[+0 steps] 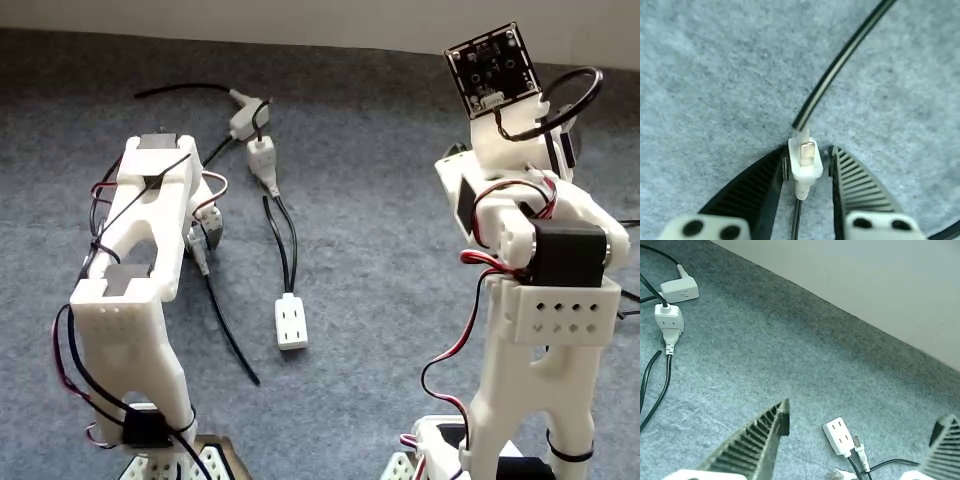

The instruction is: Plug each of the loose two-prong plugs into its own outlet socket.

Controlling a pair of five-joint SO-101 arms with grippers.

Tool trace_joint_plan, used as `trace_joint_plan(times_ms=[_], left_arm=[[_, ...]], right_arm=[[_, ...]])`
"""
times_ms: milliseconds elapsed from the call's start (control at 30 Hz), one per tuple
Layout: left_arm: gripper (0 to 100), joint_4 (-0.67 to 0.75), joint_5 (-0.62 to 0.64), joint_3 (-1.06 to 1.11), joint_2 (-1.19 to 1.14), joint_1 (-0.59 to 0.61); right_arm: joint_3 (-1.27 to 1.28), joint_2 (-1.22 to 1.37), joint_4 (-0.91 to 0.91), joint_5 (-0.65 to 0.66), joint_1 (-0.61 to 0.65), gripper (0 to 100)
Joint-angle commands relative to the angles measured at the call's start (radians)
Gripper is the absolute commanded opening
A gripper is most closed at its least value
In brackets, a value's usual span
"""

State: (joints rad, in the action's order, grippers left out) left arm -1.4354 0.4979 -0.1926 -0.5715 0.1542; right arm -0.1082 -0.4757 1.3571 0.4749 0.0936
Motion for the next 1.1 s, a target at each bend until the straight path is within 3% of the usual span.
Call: trace_joint_plan(times_ms=[0,467,567,700,1000,1067], left_arm=[[16,0.017,0.006,-0.028,0.012,0.018],[16,-0.023,0.005,0.024,0.012,0.012],[11,-0.028,0.003,0.024,0.012,0.015],[5,-0.025,-0.075,0.025,0.012,0.015],[4,-0.015,-0.084,-0.021,0.021,0.010],[4,-0.021,-0.157,-0.111,0.021,0.010]], right_arm=[[-0.005,-0.019,-0.024,0.014,-0.008,41.8],[-0.005,-0.019,-0.024,0.014,-0.008,41.8],[-0.005,-0.019,-0.024,0.014,-0.008,41.8],[-0.005,-0.021,-0.024,0.014,-0.008,41.8],[-0.005,-0.022,-0.024,0.014,-0.008,41.8],[-0.005,-0.022,-0.024,0.014,-0.008,41.8]])
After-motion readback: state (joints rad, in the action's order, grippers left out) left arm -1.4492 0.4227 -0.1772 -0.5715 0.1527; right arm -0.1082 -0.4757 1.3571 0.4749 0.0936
